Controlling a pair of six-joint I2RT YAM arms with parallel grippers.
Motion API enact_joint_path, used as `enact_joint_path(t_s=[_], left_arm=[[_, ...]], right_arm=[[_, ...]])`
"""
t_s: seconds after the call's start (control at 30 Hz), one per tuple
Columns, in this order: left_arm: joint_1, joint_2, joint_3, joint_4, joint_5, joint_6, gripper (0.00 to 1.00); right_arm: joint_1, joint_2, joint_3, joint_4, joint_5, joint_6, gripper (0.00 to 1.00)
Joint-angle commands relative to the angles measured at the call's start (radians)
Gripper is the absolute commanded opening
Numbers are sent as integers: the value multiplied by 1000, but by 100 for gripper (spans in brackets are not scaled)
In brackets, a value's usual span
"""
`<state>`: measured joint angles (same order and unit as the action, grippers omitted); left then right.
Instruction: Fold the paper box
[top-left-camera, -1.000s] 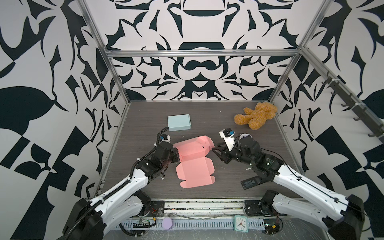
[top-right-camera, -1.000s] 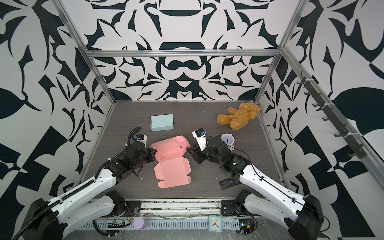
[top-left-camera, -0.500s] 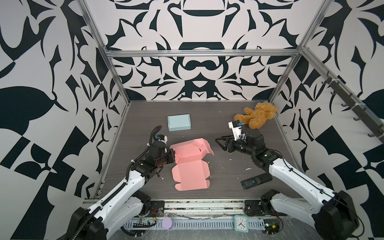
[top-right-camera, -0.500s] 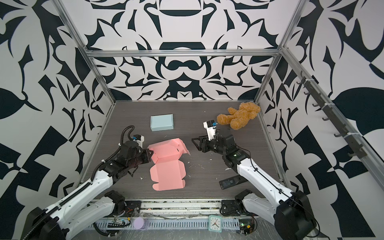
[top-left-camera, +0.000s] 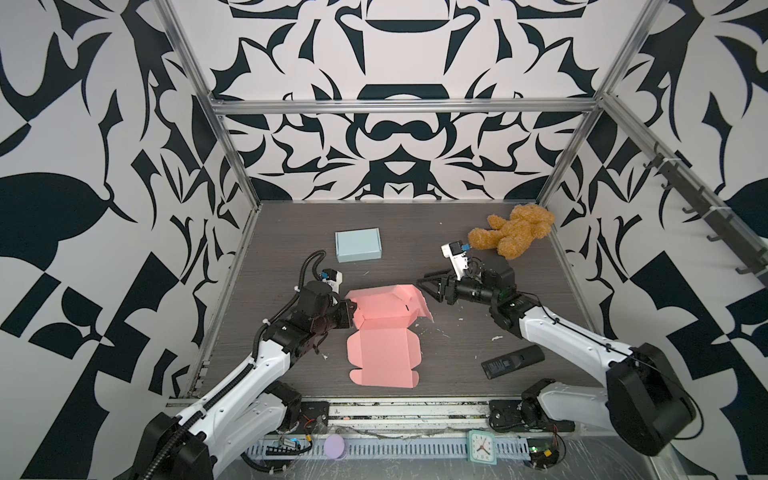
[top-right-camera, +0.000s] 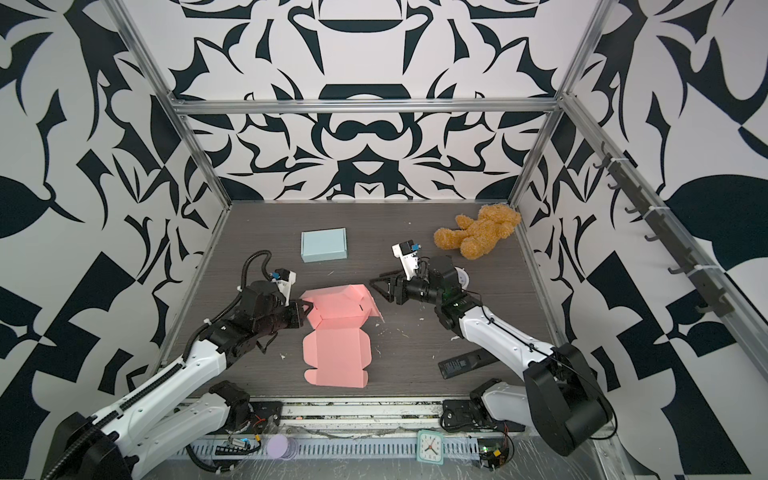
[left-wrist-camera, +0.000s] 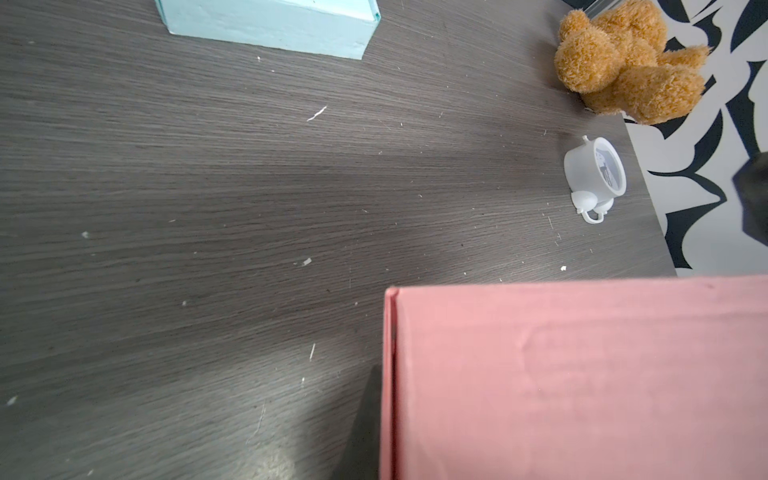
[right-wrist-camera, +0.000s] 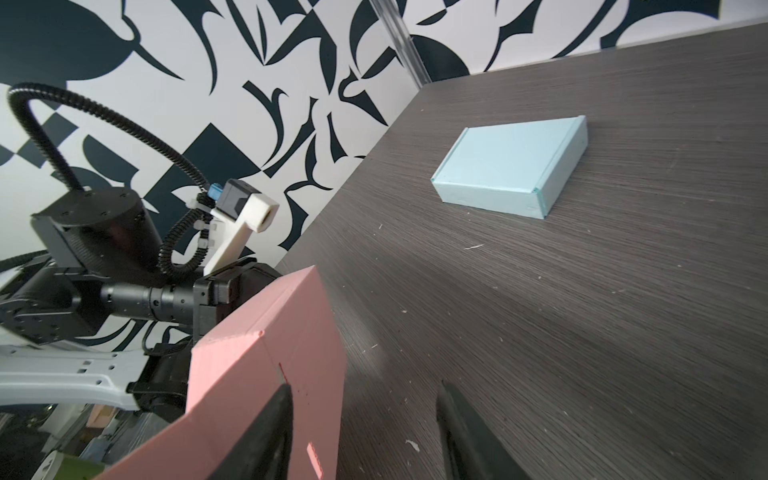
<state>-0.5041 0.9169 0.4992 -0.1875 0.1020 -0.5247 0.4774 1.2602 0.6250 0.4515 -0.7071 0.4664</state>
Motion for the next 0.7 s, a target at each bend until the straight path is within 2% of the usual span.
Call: enact_joint_path(t_s=[0.0, 0.17, 0.43, 0.67], left_arm=[[3, 5, 9, 17, 39, 21, 0], [4, 0, 15, 8, 36, 31, 0], [4, -6, 22, -2, 30, 32, 0], [5, 2, 33, -5, 50, 43, 0]], right_arm=[[1, -4, -8, 132, -95, 2, 56], [6, -5, -12, 140, -160, -13, 53], [9, -88, -116, 195, -123, 4, 52], [31, -106, -168, 275, -175, 17, 52]])
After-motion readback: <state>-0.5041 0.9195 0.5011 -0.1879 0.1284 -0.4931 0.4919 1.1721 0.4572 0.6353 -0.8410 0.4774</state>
